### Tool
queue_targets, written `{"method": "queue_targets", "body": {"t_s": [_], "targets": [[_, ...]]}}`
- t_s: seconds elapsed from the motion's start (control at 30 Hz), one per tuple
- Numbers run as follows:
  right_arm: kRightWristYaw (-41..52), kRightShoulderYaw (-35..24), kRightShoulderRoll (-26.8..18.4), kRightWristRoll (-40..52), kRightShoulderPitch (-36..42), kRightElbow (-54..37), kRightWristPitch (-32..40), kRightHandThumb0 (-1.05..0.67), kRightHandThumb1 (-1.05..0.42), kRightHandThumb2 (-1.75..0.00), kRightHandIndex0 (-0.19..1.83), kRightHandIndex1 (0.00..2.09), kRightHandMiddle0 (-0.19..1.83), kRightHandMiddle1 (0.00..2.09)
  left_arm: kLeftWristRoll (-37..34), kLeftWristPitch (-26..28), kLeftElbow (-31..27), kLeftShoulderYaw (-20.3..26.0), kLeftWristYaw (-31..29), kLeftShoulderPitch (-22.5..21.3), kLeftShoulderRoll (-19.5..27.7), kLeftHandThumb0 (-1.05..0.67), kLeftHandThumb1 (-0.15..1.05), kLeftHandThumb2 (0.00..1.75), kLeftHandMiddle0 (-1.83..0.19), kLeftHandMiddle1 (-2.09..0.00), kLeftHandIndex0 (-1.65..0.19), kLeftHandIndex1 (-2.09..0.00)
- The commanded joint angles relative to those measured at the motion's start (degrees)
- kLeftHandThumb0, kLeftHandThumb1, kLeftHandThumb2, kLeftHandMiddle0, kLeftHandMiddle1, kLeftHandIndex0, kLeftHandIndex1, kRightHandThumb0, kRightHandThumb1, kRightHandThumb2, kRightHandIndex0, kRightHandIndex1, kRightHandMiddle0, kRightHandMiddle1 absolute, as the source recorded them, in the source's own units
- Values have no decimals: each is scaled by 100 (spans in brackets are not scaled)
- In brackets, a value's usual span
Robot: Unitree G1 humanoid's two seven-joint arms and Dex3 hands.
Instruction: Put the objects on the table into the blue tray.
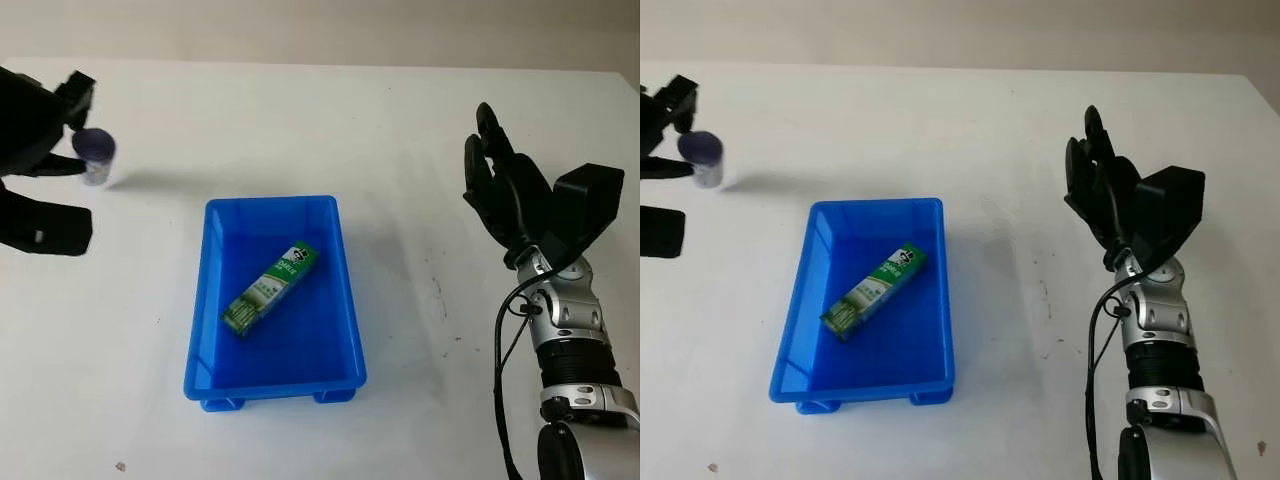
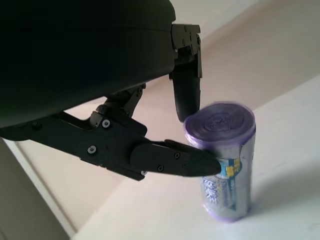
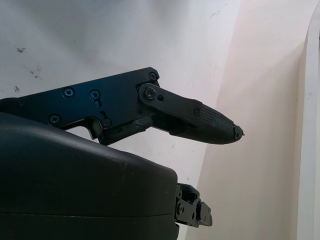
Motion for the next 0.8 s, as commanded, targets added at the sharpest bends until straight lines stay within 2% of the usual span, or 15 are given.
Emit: {"method": "queue_targets", "body": {"t_s": [0.0, 0.17, 0.33, 0.43, 0.67, 0.77], "targets": [[25, -43, -50, 35, -11, 2, -19, -64, -105, -74, -19, 0, -19, 0, -325, -23, -226, 338, -45, 6, 20, -42, 105, 39, -65, -209, -31, -209], [69, -63, -60, 55, -6, 58, -73, -66, -105, -72, -19, 0, -19, 0, -735, -21, -1154, 789, -256, 169, -8, -43, 105, 39, -73, -209, -43, -209], [125, -11, -56, 26, -12, 42, -70, -65, -105, -74, -19, 0, -19, 0, -947, -421, -2065, 1151, -150, 398, -51, -45, 105, 41, -86, -209, -56, -209], [111, -1, -36, 18, -20, 45, -59, -64, -105, -75, -19, 0, -19, 0, -1028, -434, -2658, 1385, -248, 580, -98, -44, 105, 39, -90, -209, -56, -209], [131, 27, -38, 1, 12, 58, -99, -64, -105, -75, -19, 0, -19, 0, -1672, -95, -4120, 2170, -1011, 1055, -280, -46, 105, 42, -85, -209, -49, -209], [128, 29, -28, 2, 23, 51, -102, -65, -105, -75, -19, 0, -19, 0, -1946, -16, -4640, 2463, -1382, 1233, -359, -46, 105, 43, -88, -209, -53, -209]]}}
